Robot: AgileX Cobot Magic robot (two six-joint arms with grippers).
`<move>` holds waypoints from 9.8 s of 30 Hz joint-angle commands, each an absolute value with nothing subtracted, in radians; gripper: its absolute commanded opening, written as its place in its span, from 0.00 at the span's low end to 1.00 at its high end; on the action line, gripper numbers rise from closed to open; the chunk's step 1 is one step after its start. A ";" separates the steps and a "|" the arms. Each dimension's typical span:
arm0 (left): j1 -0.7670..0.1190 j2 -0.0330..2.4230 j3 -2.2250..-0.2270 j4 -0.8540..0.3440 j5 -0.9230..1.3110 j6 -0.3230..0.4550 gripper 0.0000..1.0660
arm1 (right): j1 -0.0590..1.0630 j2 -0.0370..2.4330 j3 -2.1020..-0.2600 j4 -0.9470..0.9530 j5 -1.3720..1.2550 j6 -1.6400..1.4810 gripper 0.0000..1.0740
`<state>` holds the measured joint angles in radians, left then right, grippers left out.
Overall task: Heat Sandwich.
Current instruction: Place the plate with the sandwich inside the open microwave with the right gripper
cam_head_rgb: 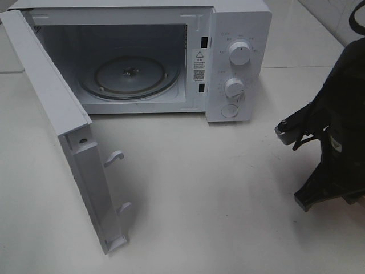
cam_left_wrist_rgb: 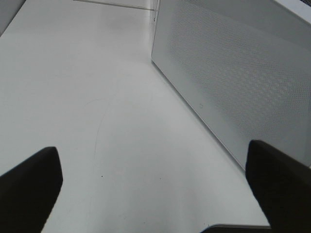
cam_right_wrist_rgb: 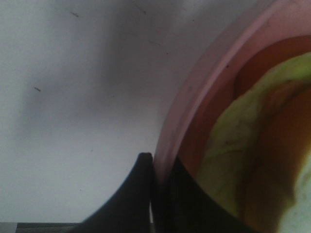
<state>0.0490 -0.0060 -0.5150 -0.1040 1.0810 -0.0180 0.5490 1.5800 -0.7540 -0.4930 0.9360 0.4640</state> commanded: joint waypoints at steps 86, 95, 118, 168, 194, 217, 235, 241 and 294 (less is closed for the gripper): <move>0.051 -0.022 -0.513 -0.112 1.065 -0.023 0.91 | 0.809 1.263 -0.759 -0.251 0.763 -1.216 0.00; 0.051 -0.022 -0.513 -0.112 1.065 -0.023 0.91 | 0.680 1.275 -0.759 -0.156 0.678 -1.468 0.00; 0.051 -0.022 -0.513 -0.112 1.065 -0.023 0.91 | 0.620 1.362 -0.760 -0.089 0.565 -1.584 0.00; 0.051 -0.022 -0.513 -0.112 1.065 -0.023 0.91 | 0.643 1.878 -1.336 0.017 0.529 -1.774 0.00; 0.051 -0.022 -0.513 -0.112 1.065 -0.023 0.91 | 0.655 2.123 -1.682 0.016 0.678 -1.717 0.00; 0.051 -0.022 -0.513 -0.112 1.065 -0.023 0.91 | 0.667 2.321 -2.035 -0.063 0.790 -1.464 0.00; 0.051 -0.022 -0.513 -0.112 1.065 -0.023 0.91 | 0.686 2.467 -2.245 -0.094 0.817 -1.307 0.00; 0.051 -0.022 -0.513 -0.112 1.065 -0.023 0.91 | 0.688 2.504 -2.299 -0.094 0.811 -1.293 0.01; 0.051 -0.022 -0.513 -0.111 1.065 -0.023 0.91 | 0.675 2.307 -1.900 -0.149 0.558 -1.083 0.73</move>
